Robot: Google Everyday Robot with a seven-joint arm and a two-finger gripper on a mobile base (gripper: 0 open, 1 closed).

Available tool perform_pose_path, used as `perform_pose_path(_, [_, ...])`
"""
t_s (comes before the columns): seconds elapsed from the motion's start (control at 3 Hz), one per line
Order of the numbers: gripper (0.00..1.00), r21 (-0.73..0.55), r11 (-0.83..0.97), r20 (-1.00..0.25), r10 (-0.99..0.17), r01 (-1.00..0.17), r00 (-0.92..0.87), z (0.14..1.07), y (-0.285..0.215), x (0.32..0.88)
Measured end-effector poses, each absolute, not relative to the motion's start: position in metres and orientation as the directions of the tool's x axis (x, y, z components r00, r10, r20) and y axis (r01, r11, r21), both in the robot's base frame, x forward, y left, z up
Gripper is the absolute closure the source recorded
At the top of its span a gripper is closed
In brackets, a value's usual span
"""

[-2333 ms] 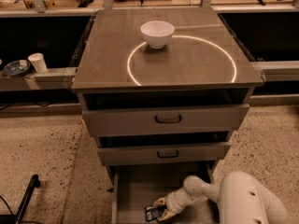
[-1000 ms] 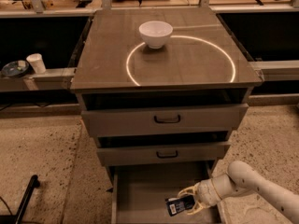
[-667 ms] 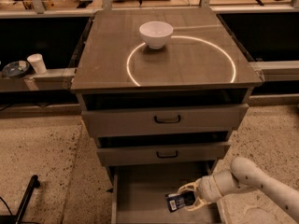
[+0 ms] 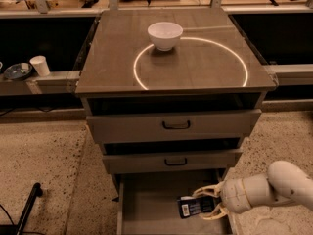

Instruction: Pick rxbar blueberry from bottom drawer and place on counter

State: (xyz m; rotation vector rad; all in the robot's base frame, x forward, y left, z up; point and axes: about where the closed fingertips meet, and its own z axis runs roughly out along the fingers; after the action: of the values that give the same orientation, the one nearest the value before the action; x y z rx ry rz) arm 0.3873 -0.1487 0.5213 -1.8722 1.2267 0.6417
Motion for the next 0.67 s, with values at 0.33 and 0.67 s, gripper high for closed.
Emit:
perform_pose_path(0.33, [1.0,-0.316,-0.175,-0.698,-0.622,-0.932,0.354,0.629,-0.162,0.376])
perform_pose_path(0.67, [1.0,-0.28,-0.159,-0.587,-0.752,-0.947,0.3,0.721,-0.186,0.411])
